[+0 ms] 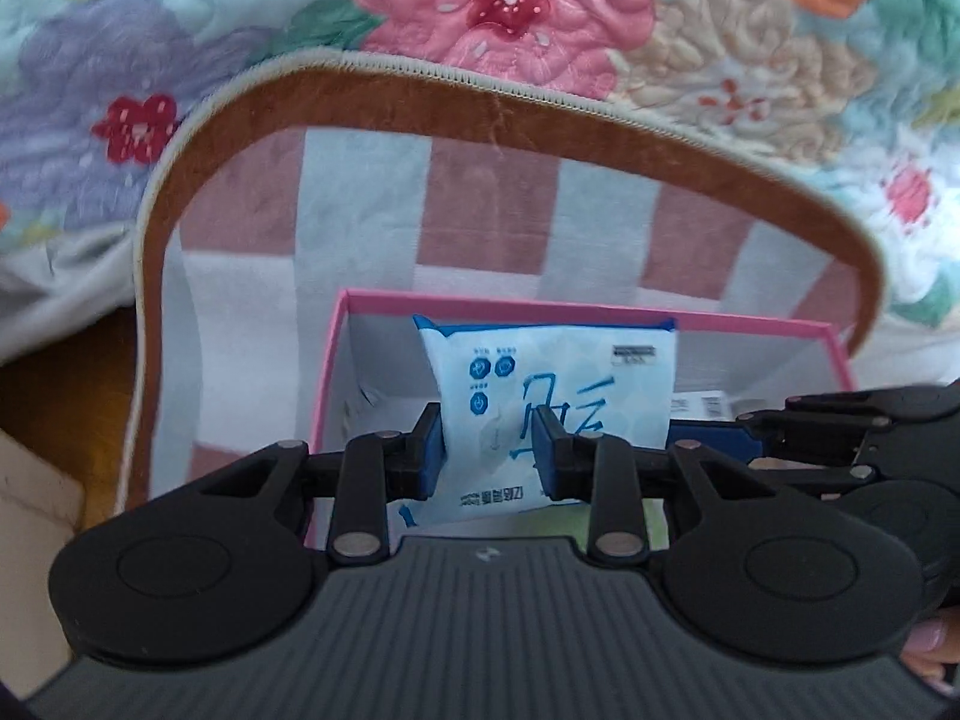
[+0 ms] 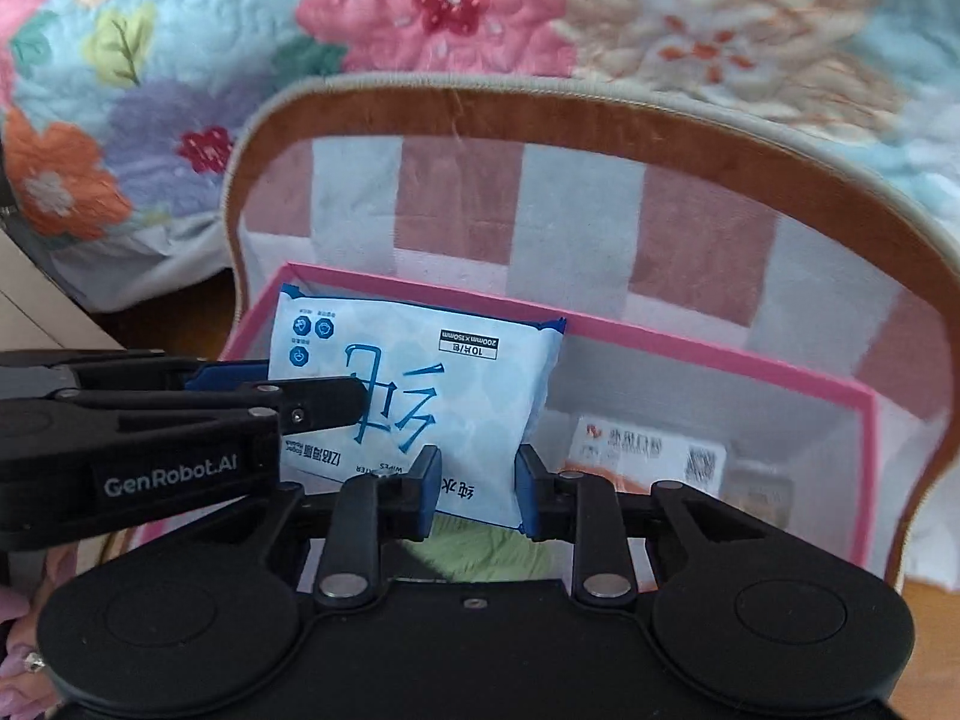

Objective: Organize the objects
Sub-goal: 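Carry the wet-wipe pack over the pink box and lower it inside, then open the left gripper and move it toward the small white tissue pack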

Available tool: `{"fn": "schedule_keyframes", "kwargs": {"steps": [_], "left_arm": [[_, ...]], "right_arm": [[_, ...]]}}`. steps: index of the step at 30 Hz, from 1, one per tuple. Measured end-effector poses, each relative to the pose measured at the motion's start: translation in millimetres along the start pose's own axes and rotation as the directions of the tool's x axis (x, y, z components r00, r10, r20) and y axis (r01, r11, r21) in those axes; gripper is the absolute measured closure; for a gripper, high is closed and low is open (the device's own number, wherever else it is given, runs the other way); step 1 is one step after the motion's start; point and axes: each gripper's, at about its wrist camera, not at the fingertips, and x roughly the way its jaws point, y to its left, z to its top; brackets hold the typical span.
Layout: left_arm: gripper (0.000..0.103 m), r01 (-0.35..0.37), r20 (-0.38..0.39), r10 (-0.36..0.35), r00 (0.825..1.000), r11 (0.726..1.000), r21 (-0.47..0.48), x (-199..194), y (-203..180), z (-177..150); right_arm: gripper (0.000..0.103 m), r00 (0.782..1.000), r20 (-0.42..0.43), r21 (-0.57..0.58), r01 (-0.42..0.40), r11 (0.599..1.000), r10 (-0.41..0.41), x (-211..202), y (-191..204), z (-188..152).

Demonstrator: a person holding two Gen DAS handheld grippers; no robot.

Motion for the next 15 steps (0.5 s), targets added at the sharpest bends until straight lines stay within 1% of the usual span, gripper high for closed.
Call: {"fn": "schedule_keyframes", "kwargs": {"steps": [1, 2, 6, 10, 12, 13, 14, 15], "left_arm": [[0.073, -0.01, 0.009, 0.01, 1.0, 1.0, 0.014, 2.8, -1.3, -0.1], [0.073, -0.015, 0.008, 0.015, 1.0, 1.0, 0.022, 5.7, -2.0, 0.5], [0.073, -0.006, -0.045, 0.006, 0.999, 1.0, -0.004, 18.7, -1.5, 0.4], [0.07, -0.019, -0.034, 0.018, 0.999, 1.0, -0.019, 23.3, -2.4, -2.0], [0.068, -0.015, -0.017, 0.014, 1.0, 0.999, -0.048, 20.2, -1.6, -2.3], [0.063, -0.001, -0.009, 0.001, 1.0, 0.998, -0.064, 17.1, -0.8, -2.1], [0.055, 0.01, -0.003, -0.01, 1.0, 0.997, -0.073, 12.7, -0.7, -2.0], [0.052, 0.009, -0.001, -0.009, 1.0, 0.997, -0.073, 7.4, -1.5, -1.7]], "right_arm": [[0.076, 1.0, -0.005, -0.013, 0.008, 1.0, -0.008, 6.8, 0.9, 0.9], [0.076, 1.0, -0.002, -0.022, 0.015, 1.0, -0.015, 11.8, 1.7, 0.9], [0.077, 0.999, -0.022, -0.052, 0.048, 0.998, -0.049, 28.0, 1.5, -0.5], [0.076, 0.998, -0.057, -0.004, 0.035, 0.999, -0.035, 32.4, -7.1, -4.1], [0.074, 0.998, -0.062, 0.021, 0.033, 0.999, -0.032, 31.6, -10.8, -5.5], [0.073, 0.998, -0.056, 0.039, 0.04, 0.998, -0.038, 29.3, -12.7, -6.8], [0.072, 0.998, -0.047, 0.054, 0.038, 0.998, -0.035, 25.2, -14.4, -8.2], [0.071, 0.999, -0.035, 0.063, 0.027, 0.998, -0.025, 19.3, -15.7, -9.8]]}}
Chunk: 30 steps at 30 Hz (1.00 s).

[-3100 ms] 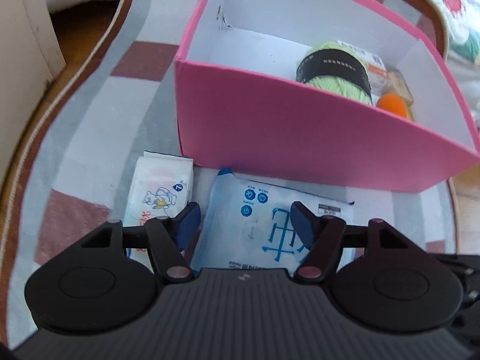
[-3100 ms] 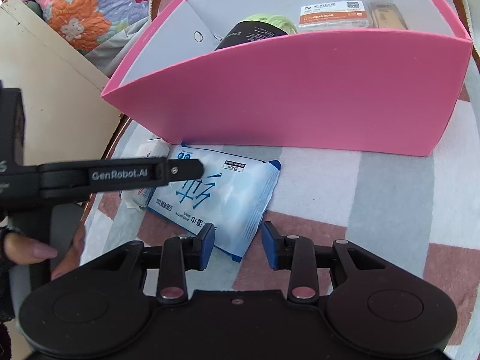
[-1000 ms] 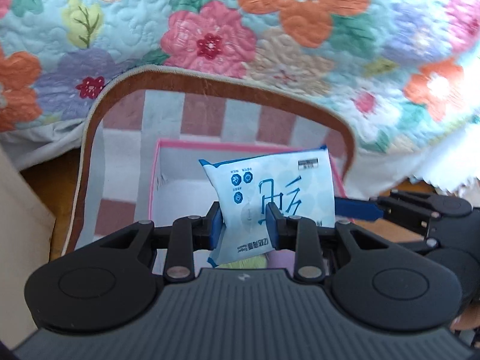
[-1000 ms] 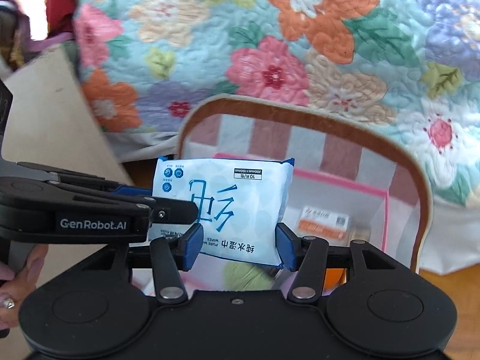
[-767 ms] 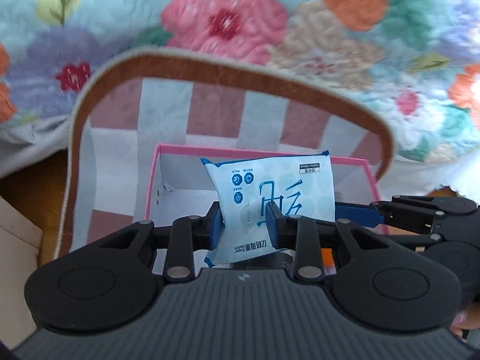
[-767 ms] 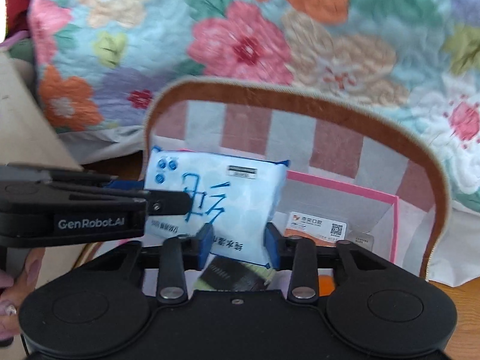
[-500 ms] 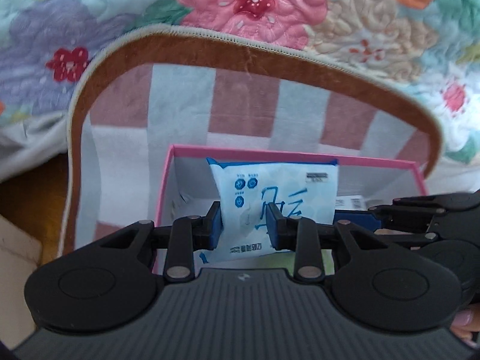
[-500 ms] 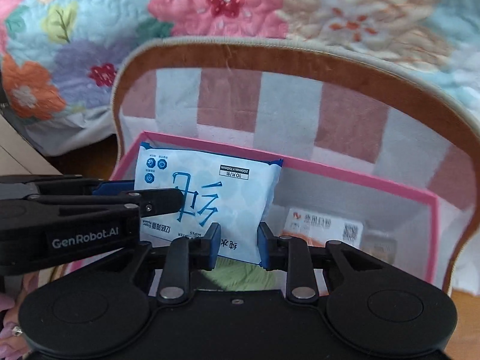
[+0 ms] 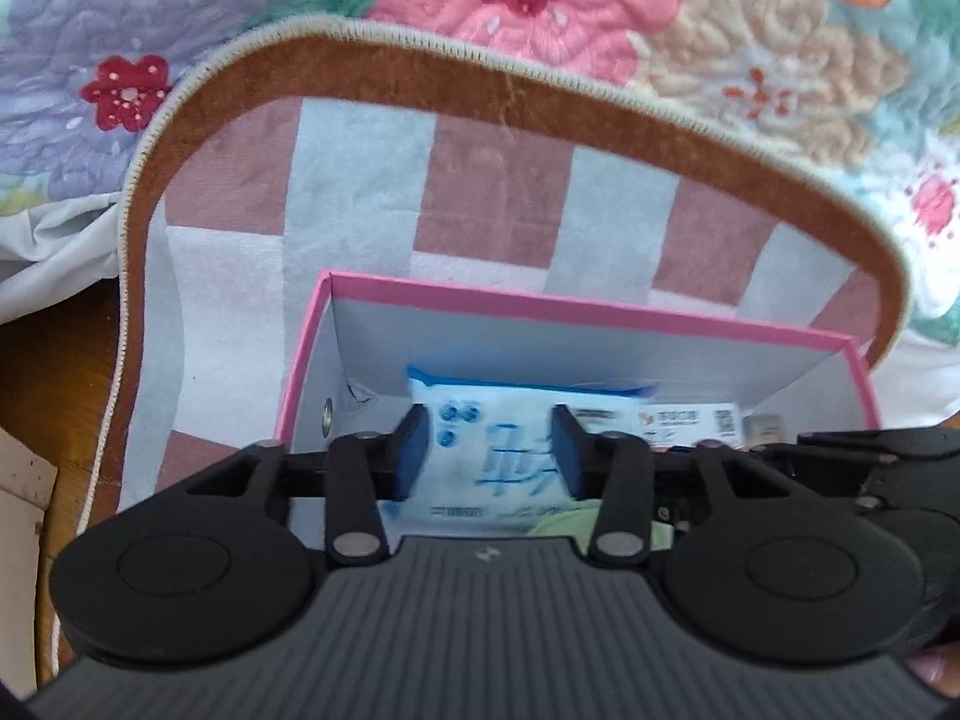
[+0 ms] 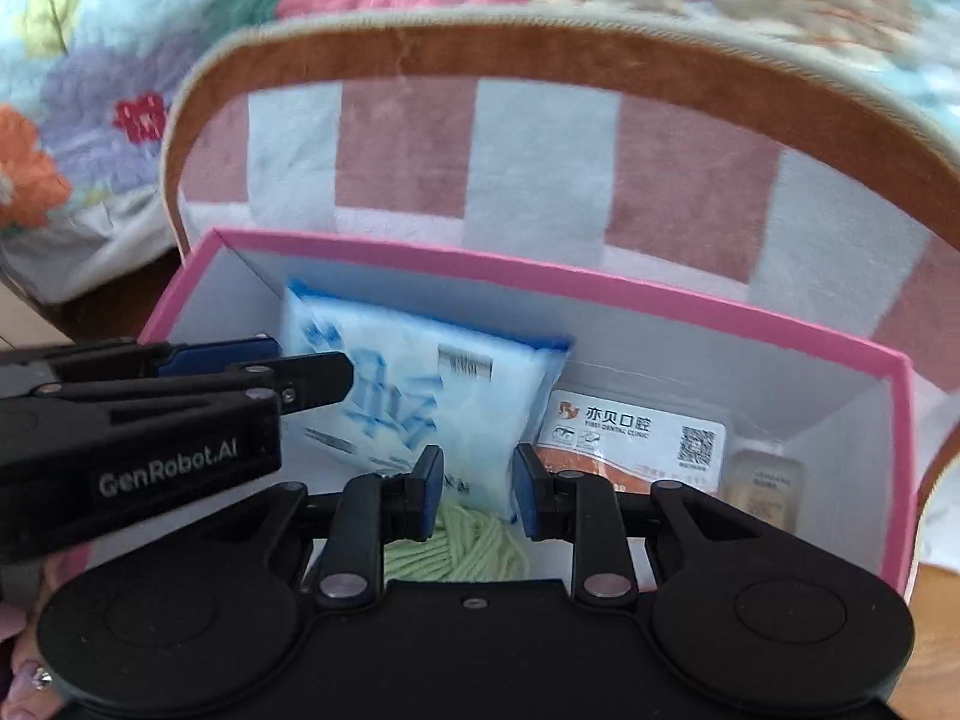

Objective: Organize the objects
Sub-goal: 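Open the left gripper and move it toward the small white tissue pack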

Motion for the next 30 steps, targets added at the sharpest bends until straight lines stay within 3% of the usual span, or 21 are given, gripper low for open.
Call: {"fn": "schedule_keyframes", "kwargs": {"steps": [4, 10, 17, 24, 30], "left_arm": [[0.05, 0.002, -0.009, -0.002, 1.0, 0.997, 0.074, -29.4, -6.3, 0.2], [0.05, 0.068, -0.046, -0.064, 0.997, 0.992, 0.105, -87.6, 2.6, -8.3], [0.048, 0.066, -0.051, -0.057, 0.997, 0.979, 0.195, -163.6, 1.8, -33.6], [0.045, 0.1, -0.09, -0.087, 0.992, 0.985, 0.142, -213.8, 26.9, -73.6], [0.044, 0.097, -0.122, -0.084, 0.989, 0.99, 0.103, -215.2, 53.4, -99.1]], "right_arm": [[0.068, 0.999, 0.036, -0.016, -0.029, 0.999, 0.03, -31.7, 3.1, -8.2], [0.065, 0.995, 0.035, -0.06, -0.09, 0.994, 0.092, -86.1, 21.4, -24.1], [0.064, 0.991, 0.036, -0.177, -0.117, 0.977, 0.125, -157.2, 59.7, -44.0], [0.054, 0.979, 0.04, -0.246, -0.184, 0.952, 0.199, -213.2, 89.9, -76.3], [0.042, 0.968, 0.009, -0.276, -0.24, 0.931, 0.252, -222.4, 110.3, -109.9]]}}
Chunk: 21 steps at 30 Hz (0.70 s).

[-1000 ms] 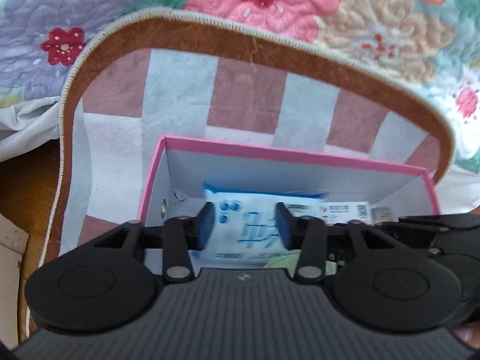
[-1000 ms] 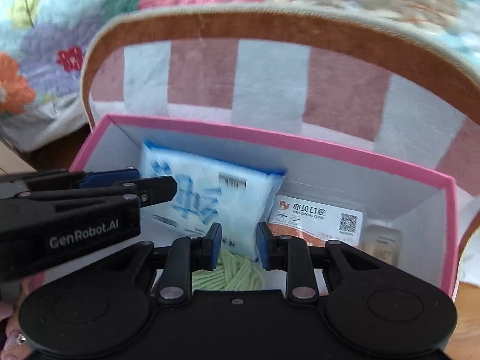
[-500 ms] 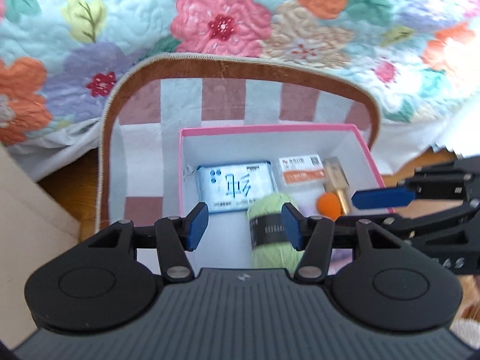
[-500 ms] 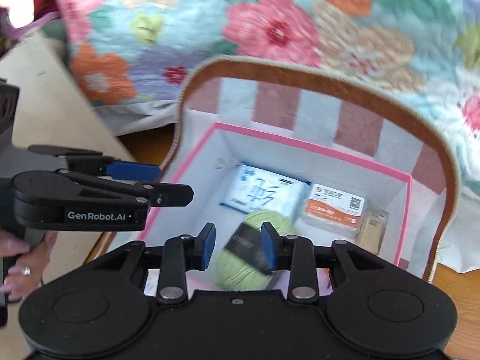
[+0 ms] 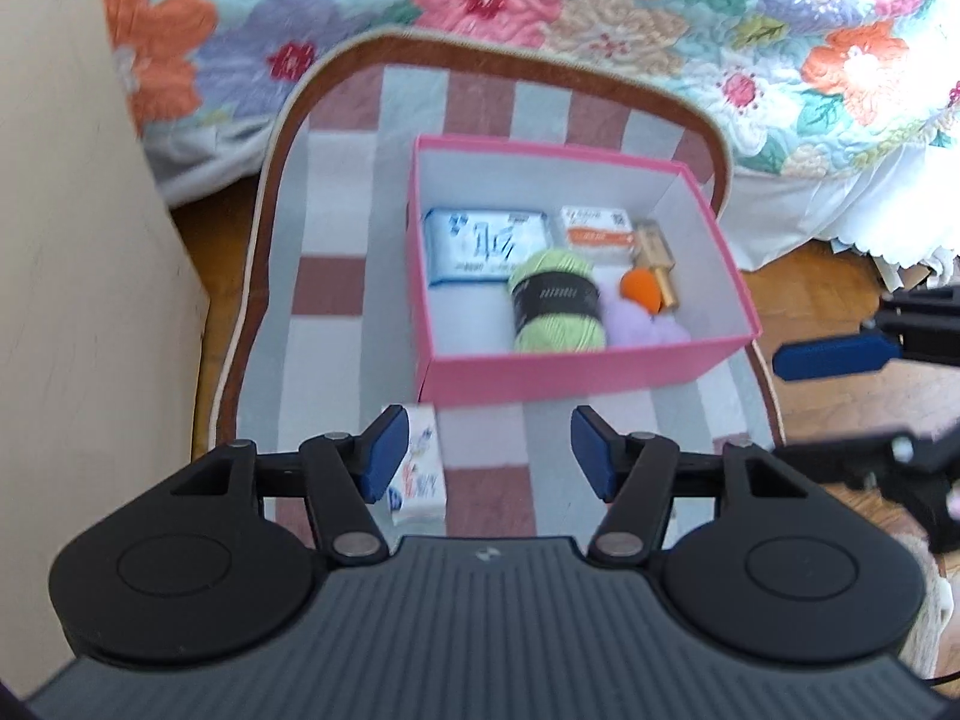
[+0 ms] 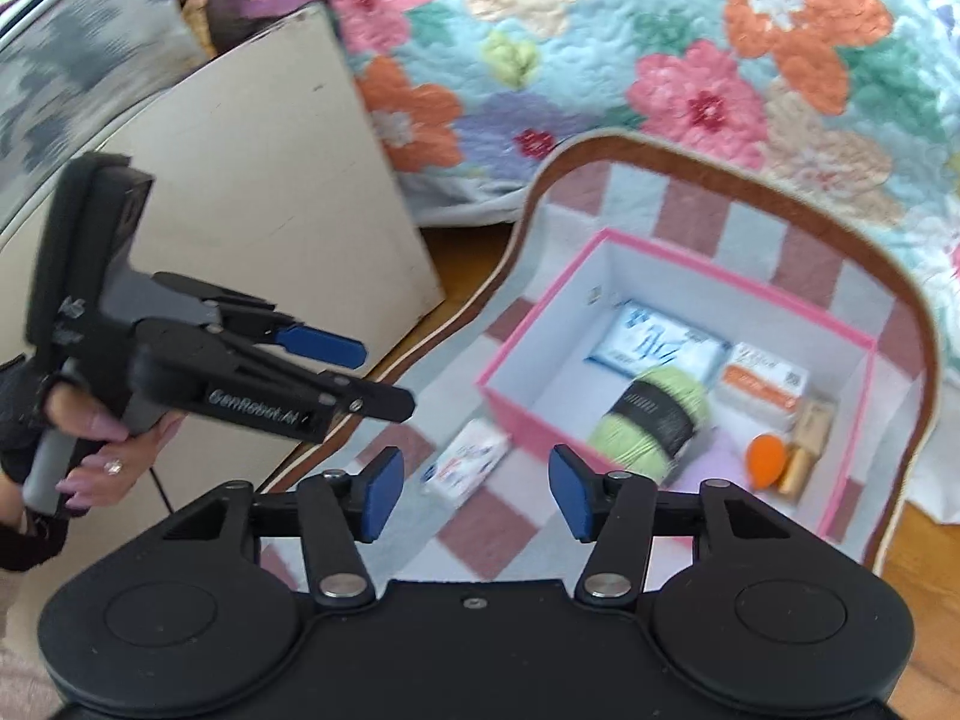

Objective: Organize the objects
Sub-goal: 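Open the left gripper and move it toward the small white tissue pack, then close the left gripper on the white tissue pack and lift it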

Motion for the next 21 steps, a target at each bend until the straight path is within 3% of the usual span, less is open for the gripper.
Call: {"fn": "schedule_keyframes", "kwargs": {"steps": [4, 10, 18, 21], "left_arm": [[0.044, 0.009, -0.014, -0.01, 1.0, 0.999, -0.042, 18.6, 17.0, -14.8], [0.044, 0.019, -0.006, -0.02, 1.0, 0.997, -0.068, 52.6, 36.8, -32.5], [0.046, 0.052, -0.047, -0.064, 0.997, 0.973, -0.224, 116.3, 70.7, -47.7], [0.046, 0.05, -0.056, -0.066, 0.996, 0.97, -0.239, 131.7, 78.0, -52.4]], "right_arm": [[0.038, 0.998, -0.03, 0.005, -0.052, 0.999, 0.053, 27.4, 11.6, -19.3], [0.038, 0.998, -0.017, -0.027, -0.057, 0.998, 0.056, 87.4, 26.4, -46.0], [0.038, 1.0, -0.002, -0.021, -0.009, 1.0, 0.009, 166.2, 22.5, -56.9], [0.038, 0.999, -0.027, -0.018, 0.022, 1.0, -0.022, 196.7, 17.6, -59.4]]}}
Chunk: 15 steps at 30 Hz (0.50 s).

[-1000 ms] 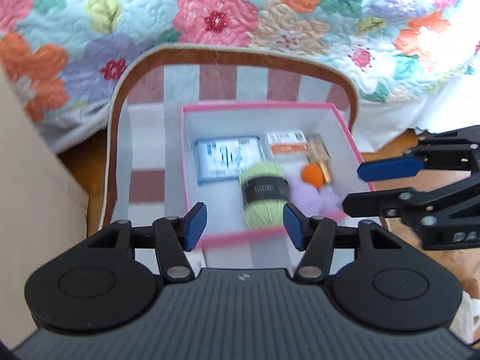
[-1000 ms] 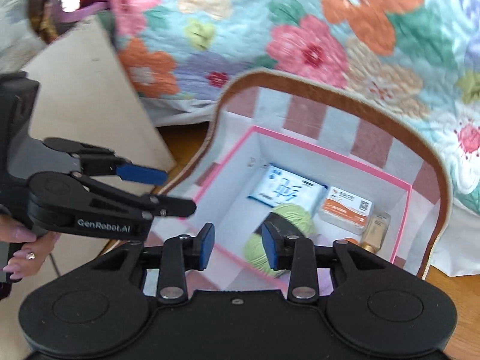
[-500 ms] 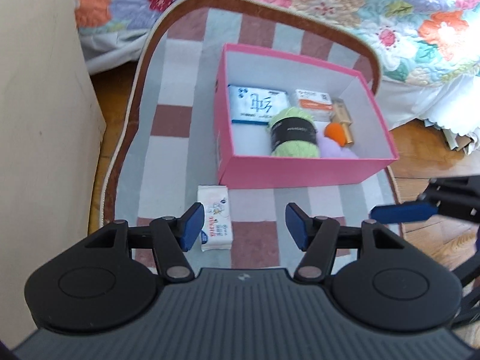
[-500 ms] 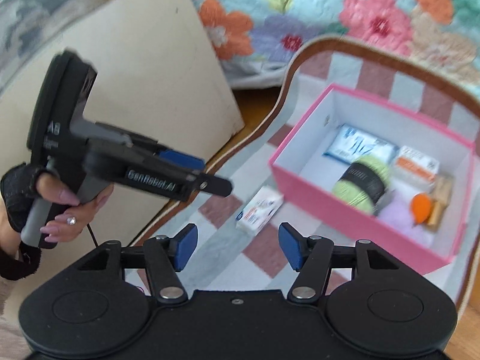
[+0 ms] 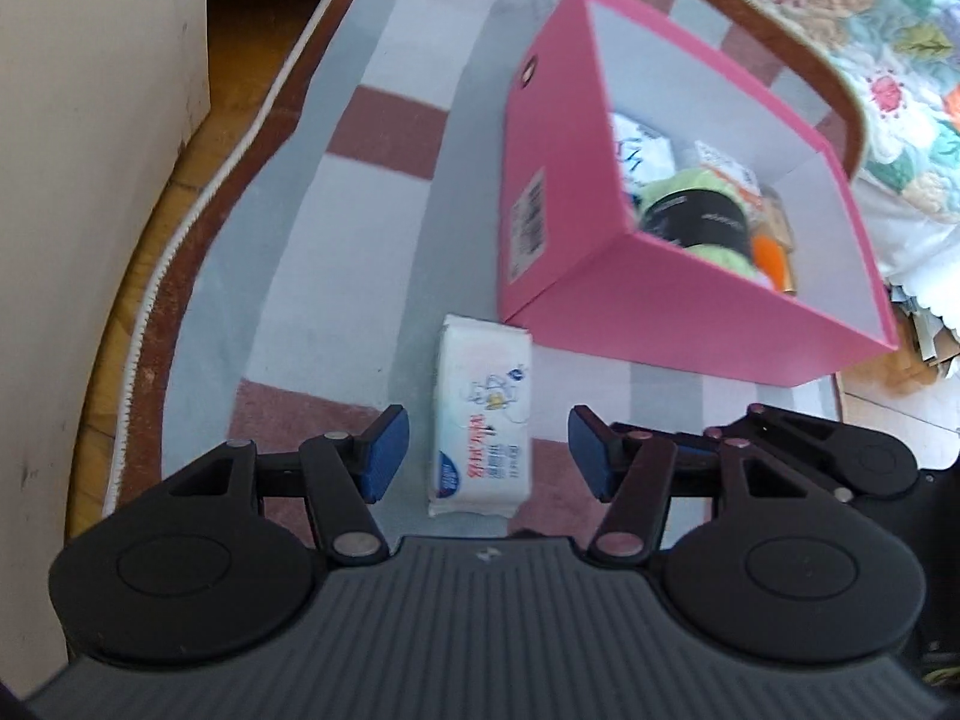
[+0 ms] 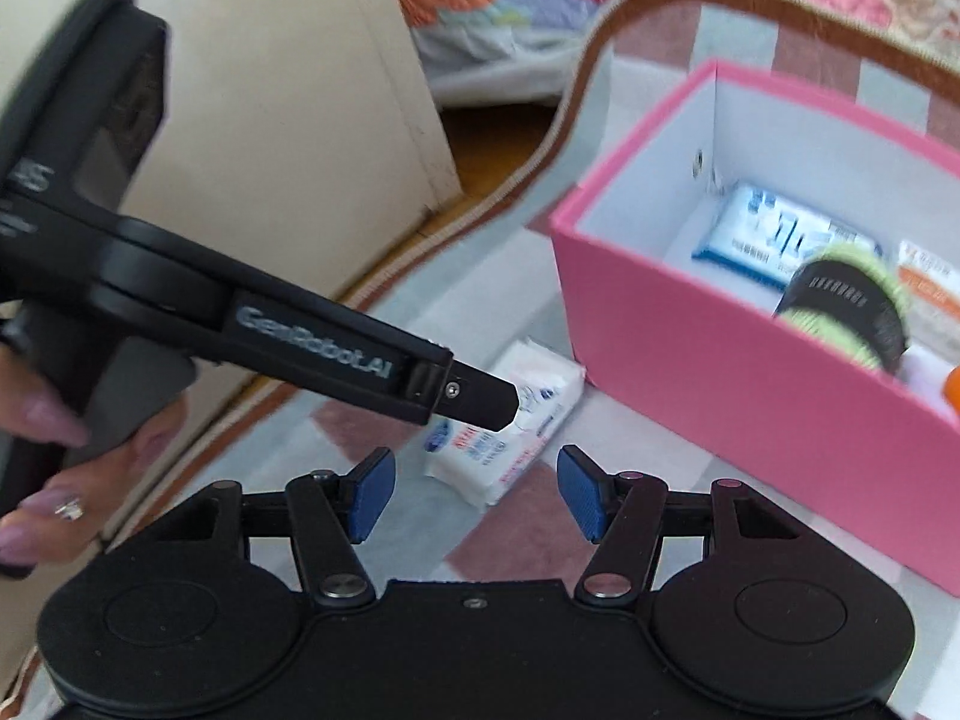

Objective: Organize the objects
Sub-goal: 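Close the left gripper on the white tissue pack and lift it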

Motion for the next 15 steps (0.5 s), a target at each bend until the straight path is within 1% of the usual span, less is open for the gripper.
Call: {"fn": "schedule_keyframes", "kwargs": {"steps": [2, 4, 6, 7, 8, 10, 11, 13, 15], "left_arm": [[0.046, -0.019, 0.007, 0.019, 1.0, 1.0, 0.008, 5.6, 3.5, -0.3], [0.047, -0.006, 0.009, 0.006, 1.0, 1.0, 0.004, 9.9, 5.7, -1.3], [0.052, 0.021, 0.0, -0.021, 1.0, 1.0, 0.0, 14.3, 6.7, -2.4], [0.058, 0.034, -0.003, -0.034, 0.999, 0.999, -0.005, 16.4, 6.3, -3.8], [0.06, 0.045, 0.001, -0.045, 0.999, 0.999, -0.021, 18.6, 6.9, -5.3], [0.06, 0.043, 0.03, -0.041, 0.999, 0.997, -0.065, 22.9, 8.5, -10.2], [0.063, 0.037, 0.039, -0.034, 0.999, 0.996, -0.077, 25.1, 9.1, -12.1], [0.064, 0.045, 0.064, -0.039, 0.997, 0.994, -0.097, 25.0, 9.9, -16.6], [0.066, 0.067, 0.062, -0.061, 0.996, 0.991, -0.114, 25.3, 10.4, -19.8]], "right_arm": [[0.038, 1.0, -0.006, -0.008, 0.016, 1.0, -0.016, 13.7, -0.1, -1.6], [0.038, 1.0, -0.01, -0.005, 0.004, 1.0, -0.004, 21.2, 0.8, -3.0], [0.038, 1.0, -0.009, 0.004, -0.012, 1.0, 0.012, 25.5, 2.0, -4.0], [0.038, 1.0, -0.006, 0.006, -0.011, 1.0, 0.011, 27.5, 2.8, -4.3], [0.038, 1.0, -0.003, 0.009, -0.008, 1.0, 0.008, 29.7, 3.4, -4.4], [0.038, 1.0, 0.012, 0.012, 0.024, 1.0, -0.024, 32.0, 4.7, -5.5], [0.038, 0.998, 0.023, 0.005, 0.05, 0.999, -0.05, 33.1, 6.0, -6.2], [0.038, 0.995, 0.036, -0.019, 0.09, 0.996, -0.089, 35.0, 7.8, -8.1], [0.037, 0.997, 0.029, -0.005, 0.068, 0.998, -0.068, 36.4, 4.5, -9.9]]}}
